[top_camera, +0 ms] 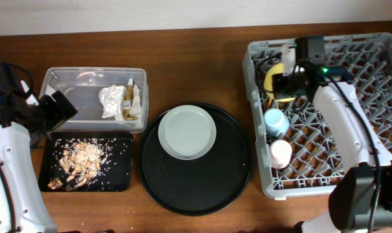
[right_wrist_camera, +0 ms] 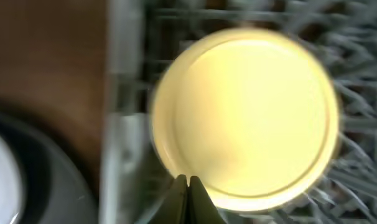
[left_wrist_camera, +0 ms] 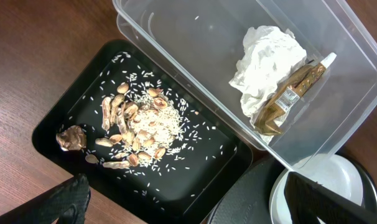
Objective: Sort waste into correct bins and load items into the dishwasher rack
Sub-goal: 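Carry the yellow bowl to the rack and release it with the right gripper, then reach the right gripper to the white plate and grasp its rim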
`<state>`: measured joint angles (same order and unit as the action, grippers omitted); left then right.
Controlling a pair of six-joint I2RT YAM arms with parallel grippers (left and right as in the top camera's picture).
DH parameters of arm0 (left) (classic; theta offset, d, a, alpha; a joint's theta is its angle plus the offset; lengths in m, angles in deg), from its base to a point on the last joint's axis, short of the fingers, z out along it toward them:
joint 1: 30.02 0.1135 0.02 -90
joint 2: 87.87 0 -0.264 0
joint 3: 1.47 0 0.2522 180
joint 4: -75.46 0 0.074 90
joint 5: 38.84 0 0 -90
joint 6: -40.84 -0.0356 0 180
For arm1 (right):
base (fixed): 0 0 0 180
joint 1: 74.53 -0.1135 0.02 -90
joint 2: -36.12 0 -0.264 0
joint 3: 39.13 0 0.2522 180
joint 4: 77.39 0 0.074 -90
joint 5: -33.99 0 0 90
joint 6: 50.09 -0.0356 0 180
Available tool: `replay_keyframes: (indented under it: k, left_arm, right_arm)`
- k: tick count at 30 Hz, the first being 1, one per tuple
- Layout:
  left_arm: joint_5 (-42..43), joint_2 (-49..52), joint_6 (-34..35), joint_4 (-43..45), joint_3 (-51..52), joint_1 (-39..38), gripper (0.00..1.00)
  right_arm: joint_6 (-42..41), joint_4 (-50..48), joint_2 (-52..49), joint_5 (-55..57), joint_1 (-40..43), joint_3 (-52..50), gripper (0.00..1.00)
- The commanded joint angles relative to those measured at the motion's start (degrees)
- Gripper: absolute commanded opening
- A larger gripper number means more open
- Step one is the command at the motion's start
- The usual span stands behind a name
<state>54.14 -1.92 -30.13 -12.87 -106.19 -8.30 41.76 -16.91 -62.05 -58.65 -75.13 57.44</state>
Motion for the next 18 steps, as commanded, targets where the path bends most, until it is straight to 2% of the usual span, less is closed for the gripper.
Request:
replay_keyframes:
  k: [1,6,9,12,18]
  left_arm:
    - [0.2,0.2,-0.2,-0.1,0.2,0.2,0.99]
    - [0.2,0.2,-0.2,-0.1,0.2,0.2,0.99]
    - [0.2,0.2,-0.2,-0.1,0.2,0.2,0.99]
    - [0.2,0.2,-0.2,-0.1,0.2,0.2,0.99]
    - [0.2,0.2,-0.2,-0.1,0.2,0.2,0.99]
  right_arm:
    - [-5.2,0.1,3.8,4.6,1.7,1.3,0.04]
    - [-2.1,-0.2,8.8,-11.3,-1.2,1.9,0.05]
    - [-2.4,-0.2,10.3,-11.2,-4.8,1.9,0.05]
    - [-6.8,-0.2,10.1,-7.2,-7.0,1.9,0.05]
    - [-5.4,-0.1,7.8,-15.1,-11.9,1.9,0.05]
